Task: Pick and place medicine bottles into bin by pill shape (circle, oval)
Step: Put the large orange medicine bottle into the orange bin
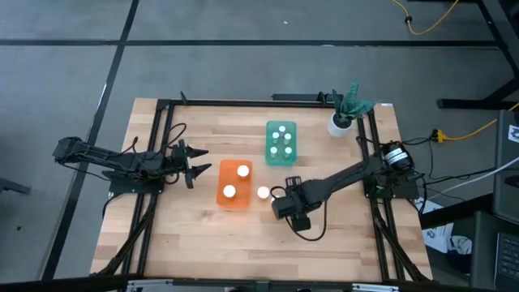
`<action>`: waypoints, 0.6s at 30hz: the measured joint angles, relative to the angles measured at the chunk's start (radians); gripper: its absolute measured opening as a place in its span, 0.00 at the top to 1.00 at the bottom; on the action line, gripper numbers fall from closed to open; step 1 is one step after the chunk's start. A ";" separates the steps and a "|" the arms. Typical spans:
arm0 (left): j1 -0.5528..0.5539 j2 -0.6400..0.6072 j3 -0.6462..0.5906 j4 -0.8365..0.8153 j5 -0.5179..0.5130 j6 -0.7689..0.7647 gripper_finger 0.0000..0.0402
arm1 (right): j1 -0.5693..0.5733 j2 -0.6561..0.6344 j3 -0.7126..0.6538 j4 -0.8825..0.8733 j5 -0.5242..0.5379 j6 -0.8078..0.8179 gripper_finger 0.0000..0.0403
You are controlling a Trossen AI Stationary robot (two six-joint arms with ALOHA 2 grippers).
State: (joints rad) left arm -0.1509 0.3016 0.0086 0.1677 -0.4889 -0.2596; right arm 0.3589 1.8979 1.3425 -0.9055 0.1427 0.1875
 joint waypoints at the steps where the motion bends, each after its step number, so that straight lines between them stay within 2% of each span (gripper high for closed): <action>1: 0.000 0.000 0.000 0.000 0.000 0.000 0.35 | 0.000 0.003 -0.020 0.050 0.010 -0.014 0.36; 6: 0.000 0.000 0.000 0.000 0.000 0.000 0.35 | -0.022 0.006 -0.064 0.194 0.030 -0.086 0.36; 12: 0.000 0.000 0.000 -0.001 0.000 0.000 0.35 | -0.056 0.006 -0.063 0.254 0.028 -0.114 0.36; 18: 0.000 0.000 0.000 -0.001 0.000 0.000 0.35 | -0.080 0.006 -0.062 0.341 -0.088 -0.118 0.36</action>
State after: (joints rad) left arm -0.1509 0.3016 0.0086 0.1665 -0.4888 -0.2596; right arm 0.2788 1.9038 1.2800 -0.5649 0.0550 0.0696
